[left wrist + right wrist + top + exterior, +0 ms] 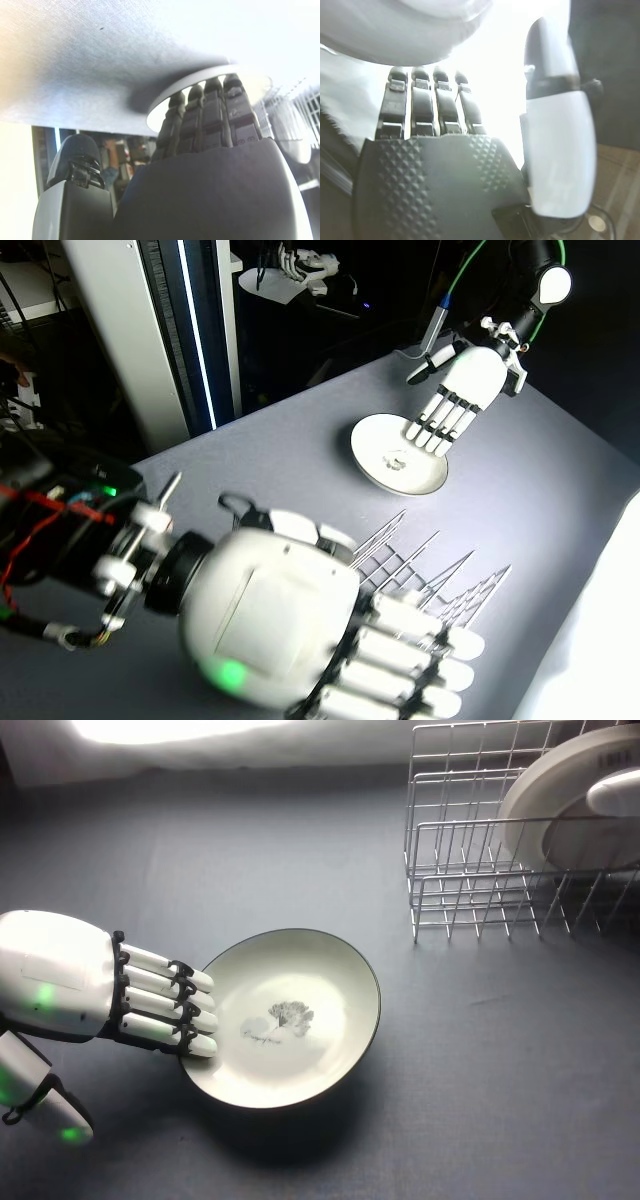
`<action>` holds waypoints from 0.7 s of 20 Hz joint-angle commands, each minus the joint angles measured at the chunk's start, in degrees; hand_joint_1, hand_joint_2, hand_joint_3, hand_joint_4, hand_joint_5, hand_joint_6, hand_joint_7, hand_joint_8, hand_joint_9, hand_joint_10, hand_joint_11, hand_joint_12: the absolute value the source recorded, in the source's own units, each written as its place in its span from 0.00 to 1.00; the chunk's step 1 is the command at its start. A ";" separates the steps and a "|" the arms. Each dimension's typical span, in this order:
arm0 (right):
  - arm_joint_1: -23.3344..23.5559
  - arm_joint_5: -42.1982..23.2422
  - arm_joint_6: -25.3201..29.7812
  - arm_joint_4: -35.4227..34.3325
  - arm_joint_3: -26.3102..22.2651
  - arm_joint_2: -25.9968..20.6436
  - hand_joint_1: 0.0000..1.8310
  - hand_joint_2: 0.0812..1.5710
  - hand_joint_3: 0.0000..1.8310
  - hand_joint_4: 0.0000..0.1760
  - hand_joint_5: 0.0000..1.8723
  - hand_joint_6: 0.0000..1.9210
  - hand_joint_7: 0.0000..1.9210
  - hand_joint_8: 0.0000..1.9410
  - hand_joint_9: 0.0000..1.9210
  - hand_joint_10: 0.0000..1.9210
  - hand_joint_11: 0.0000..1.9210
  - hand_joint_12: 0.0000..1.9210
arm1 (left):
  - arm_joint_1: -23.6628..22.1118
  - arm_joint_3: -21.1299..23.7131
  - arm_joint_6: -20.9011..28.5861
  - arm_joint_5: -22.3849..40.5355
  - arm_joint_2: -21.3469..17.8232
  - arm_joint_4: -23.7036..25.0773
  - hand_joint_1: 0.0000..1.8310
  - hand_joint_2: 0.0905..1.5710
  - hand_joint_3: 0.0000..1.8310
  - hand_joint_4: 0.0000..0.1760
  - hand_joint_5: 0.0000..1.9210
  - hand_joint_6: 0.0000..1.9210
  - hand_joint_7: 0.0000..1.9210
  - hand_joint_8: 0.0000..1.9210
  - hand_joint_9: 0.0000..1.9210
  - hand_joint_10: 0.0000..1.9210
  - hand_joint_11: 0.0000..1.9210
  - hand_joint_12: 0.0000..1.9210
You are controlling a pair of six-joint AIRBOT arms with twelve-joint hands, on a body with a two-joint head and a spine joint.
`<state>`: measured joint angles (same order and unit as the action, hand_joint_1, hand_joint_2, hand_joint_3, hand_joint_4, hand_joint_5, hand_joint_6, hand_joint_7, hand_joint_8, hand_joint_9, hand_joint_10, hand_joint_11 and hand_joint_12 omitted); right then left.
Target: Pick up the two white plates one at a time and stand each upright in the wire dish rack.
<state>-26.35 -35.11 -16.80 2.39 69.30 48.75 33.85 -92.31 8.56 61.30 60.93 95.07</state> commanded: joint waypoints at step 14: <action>4.48 -7.82 -0.22 31.55 -7.95 -0.27 0.73 0.56 0.01 0.00 0.00 0.00 0.00 0.00 0.00 0.00 0.00 0.00 | 5.43 0.38 -2.39 2.29 0.15 -4.37 0.00 0.73 0.00 0.00 0.02 0.00 0.00 0.00 0.00 0.00 0.00 0.00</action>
<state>-22.68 -37.06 -17.06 36.40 61.36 48.75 38.85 -92.07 6.04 61.32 60.93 90.63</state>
